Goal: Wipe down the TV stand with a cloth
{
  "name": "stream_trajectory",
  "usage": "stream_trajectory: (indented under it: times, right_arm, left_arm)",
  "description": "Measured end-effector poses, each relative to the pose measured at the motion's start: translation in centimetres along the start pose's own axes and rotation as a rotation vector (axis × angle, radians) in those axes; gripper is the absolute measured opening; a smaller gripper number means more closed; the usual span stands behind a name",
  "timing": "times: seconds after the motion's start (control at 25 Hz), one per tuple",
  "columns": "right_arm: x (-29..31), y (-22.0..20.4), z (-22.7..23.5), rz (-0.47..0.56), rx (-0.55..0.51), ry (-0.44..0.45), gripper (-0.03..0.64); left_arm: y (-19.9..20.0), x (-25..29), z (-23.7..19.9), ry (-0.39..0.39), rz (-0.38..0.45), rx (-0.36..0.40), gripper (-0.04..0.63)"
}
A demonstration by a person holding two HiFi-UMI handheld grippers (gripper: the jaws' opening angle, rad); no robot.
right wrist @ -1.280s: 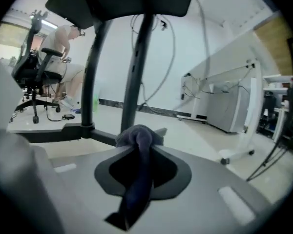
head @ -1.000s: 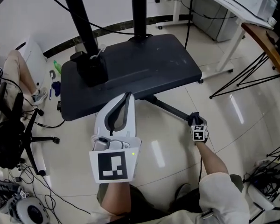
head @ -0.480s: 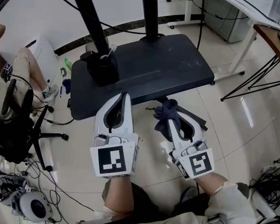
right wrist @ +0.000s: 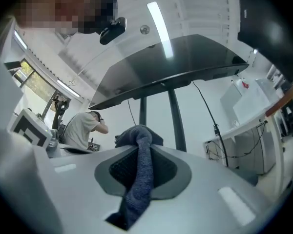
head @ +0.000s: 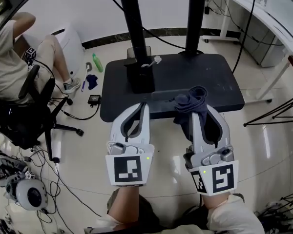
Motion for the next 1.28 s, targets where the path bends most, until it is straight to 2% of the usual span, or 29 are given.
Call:
stream_trajectory:
  times: [0.08,0.16,0.24,0.36,0.48,0.6,0.76,0.92,1.0,1.12,1.24,1.28]
  right_arm:
    - [2.9,2.1,1.3,-0.006,-0.004,-0.037,0.052]
    - [7.1,5.4,1.4,-0.039,0.011,-0.022,0.052]
    - [10.9,10.0,0.6,-0.070,0.021,-0.022,0.052]
    - [16.1,18.3,-0.8,-0.085,0.010,-0.032,0.052]
    - [20.2,28.6,-2.2,-0.103,0.009,-0.043,0.052]
    - [23.4,40.0,-2.9,-0.119,0.016,-0.058,0.052]
    - [26.0,56.3,-5.5,-0.162,-0.005,-0.067,0.052]
    - [29.5,70.3,-8.0,-0.146,0.008,-0.072,0.052]
    - [29.8,74.9,-9.9,-0.148,0.012,-0.066,0.052]
    - [28.3,80.0,-12.9,-0.149,0.005,-0.052,0.052]
    - [24.4,83.8,-15.1,-0.160,0.014,-0.039,0.052]
    - [22.9,85.3,-15.7,-0.157,0.014,-0.037,0.052]
  left_arm:
    - [2.4,1.4,-1.2,0.002,-0.024,-0.020,0.110]
    - [6.2,2.2,-3.8,0.017,-0.046,-0.061,0.110]
    - [12.0,2.0,-6.4,0.014,-0.074,-0.089,0.110]
    - [23.3,1.8,-9.7,-0.021,-0.087,-0.102,0.110]
    - [35.1,-0.1,-13.5,-0.003,-0.073,-0.117,0.110]
    - [47.2,-3.4,-17.1,0.036,-0.060,-0.095,0.110]
    - [62.7,-9.6,-20.2,0.032,-0.068,-0.095,0.110]
    - [77.0,-13.4,-23.7,0.013,-0.012,-0.080,0.110]
    - [81.7,-15.7,-24.9,0.016,0.046,-0.053,0.110]
    - [84.9,-20.9,-26.0,0.040,0.024,-0.067,0.110]
    - [86.8,-26.2,-25.9,0.070,0.173,-0.024,0.110]
    - [87.4,-28.3,-25.6,0.079,0.190,-0.017,0.110]
Point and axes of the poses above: the fingertips, and each gripper's own axes: x forward along the fingers, z to its right, y out of its top, the point moved 2 cm from there along -x, backward along the fingers, and after that the axes turned 2 degrees about -z, right-handed, at the moved point
